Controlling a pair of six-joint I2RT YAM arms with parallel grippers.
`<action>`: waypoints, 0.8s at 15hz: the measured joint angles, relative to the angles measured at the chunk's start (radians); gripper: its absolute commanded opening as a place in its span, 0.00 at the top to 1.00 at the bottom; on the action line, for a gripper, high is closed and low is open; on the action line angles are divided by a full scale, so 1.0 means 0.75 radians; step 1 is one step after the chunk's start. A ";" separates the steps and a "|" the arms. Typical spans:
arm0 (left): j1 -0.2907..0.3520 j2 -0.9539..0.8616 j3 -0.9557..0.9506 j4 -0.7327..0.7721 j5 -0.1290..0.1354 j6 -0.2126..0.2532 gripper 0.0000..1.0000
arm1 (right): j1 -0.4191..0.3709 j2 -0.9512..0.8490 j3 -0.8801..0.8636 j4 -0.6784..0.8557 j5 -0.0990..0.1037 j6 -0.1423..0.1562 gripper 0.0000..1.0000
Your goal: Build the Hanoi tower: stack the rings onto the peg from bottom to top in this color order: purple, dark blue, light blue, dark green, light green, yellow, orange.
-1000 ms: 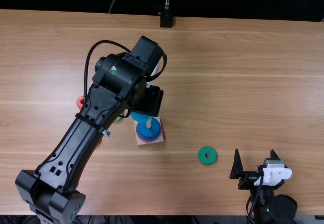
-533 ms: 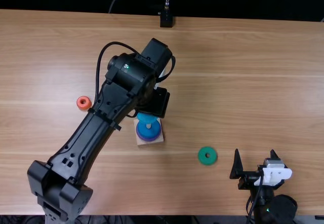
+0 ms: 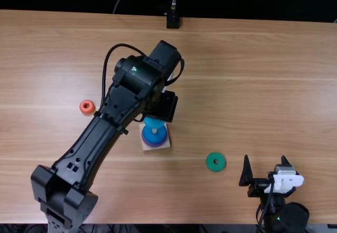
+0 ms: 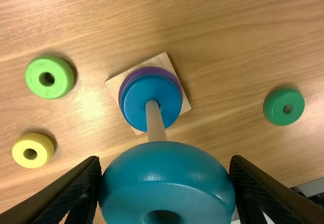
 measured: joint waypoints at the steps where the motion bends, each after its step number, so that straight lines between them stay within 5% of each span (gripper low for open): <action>1: -0.001 0.012 0.007 0.001 0.001 0.001 0.96 | 0.000 0.000 -0.001 0.000 0.001 0.000 0.00; 3: 0.000 0.020 0.007 0.002 0.000 0.000 0.46 | 0.000 0.000 -0.001 0.001 0.000 -0.001 0.00; 4: -0.001 0.020 0.007 -0.001 -0.001 0.001 0.07 | 0.000 -0.001 -0.001 0.001 0.000 0.000 0.00; 5: -0.001 0.020 0.007 -0.012 0.005 0.001 0.00 | 0.000 0.000 -0.001 0.000 0.001 -0.001 0.00; 9: -0.001 0.030 0.007 -0.015 0.095 -0.001 0.00 | 0.000 -0.001 -0.001 -0.001 0.000 0.001 0.00; 12: -0.001 0.030 0.007 -0.013 0.110 -0.001 0.00 | 0.000 -0.001 -0.001 -0.001 0.000 0.001 0.00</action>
